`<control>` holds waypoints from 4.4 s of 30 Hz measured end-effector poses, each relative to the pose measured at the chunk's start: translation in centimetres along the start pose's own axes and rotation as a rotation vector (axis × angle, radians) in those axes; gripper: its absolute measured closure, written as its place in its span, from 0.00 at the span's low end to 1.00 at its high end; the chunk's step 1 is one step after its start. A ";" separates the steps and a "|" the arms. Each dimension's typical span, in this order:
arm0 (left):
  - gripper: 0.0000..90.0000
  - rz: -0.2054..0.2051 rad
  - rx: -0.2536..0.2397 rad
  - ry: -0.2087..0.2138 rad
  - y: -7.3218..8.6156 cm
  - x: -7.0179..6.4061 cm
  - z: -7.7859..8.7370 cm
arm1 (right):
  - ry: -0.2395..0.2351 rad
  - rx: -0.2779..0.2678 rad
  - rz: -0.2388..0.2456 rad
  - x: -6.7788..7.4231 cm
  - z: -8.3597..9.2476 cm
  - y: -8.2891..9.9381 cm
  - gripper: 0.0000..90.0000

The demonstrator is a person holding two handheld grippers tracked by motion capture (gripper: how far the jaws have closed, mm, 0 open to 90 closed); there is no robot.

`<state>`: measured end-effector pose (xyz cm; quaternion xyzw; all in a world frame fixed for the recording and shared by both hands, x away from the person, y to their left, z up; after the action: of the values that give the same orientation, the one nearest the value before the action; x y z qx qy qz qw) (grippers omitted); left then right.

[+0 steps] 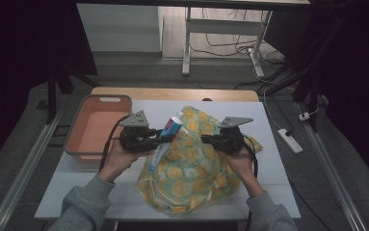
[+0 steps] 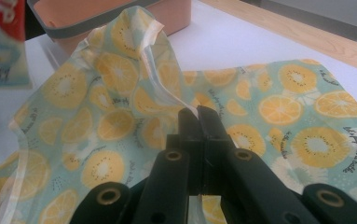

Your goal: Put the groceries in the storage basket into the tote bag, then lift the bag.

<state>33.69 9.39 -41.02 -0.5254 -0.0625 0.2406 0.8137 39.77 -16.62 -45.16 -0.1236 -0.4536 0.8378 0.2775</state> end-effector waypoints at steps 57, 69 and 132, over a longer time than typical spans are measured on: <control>0.80 -0.251 0.512 -0.142 3.9 -0.8 -16.3 | -0.059 -0.211 -0.051 1.6 3.1 -2.5 0.99; 0.58 -0.200 0.394 -0.126 2.6 -1.2 -13.6 | -0.043 -0.206 -0.073 0.8 3.1 -2.0 0.99; 0.96 0.095 0.284 -0.139 6.9 3.0 -2.4 | -0.109 -0.043 -0.002 3.4 2.7 3.3 0.99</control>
<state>34.96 11.05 -48.60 -0.3895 -0.0590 0.3208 0.8613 34.65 -17.96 -46.23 -0.0834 -0.4863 0.8330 0.2503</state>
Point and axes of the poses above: each handheld gripper's, and its own axes: z roughly backward along the jaws, y roughly out of its underside, x roughly to its left, the point moved 3 cm from there along -z, roughly forward along the jaws, and after that the axes turned 3 degrees about y, right-handed, at the moved point
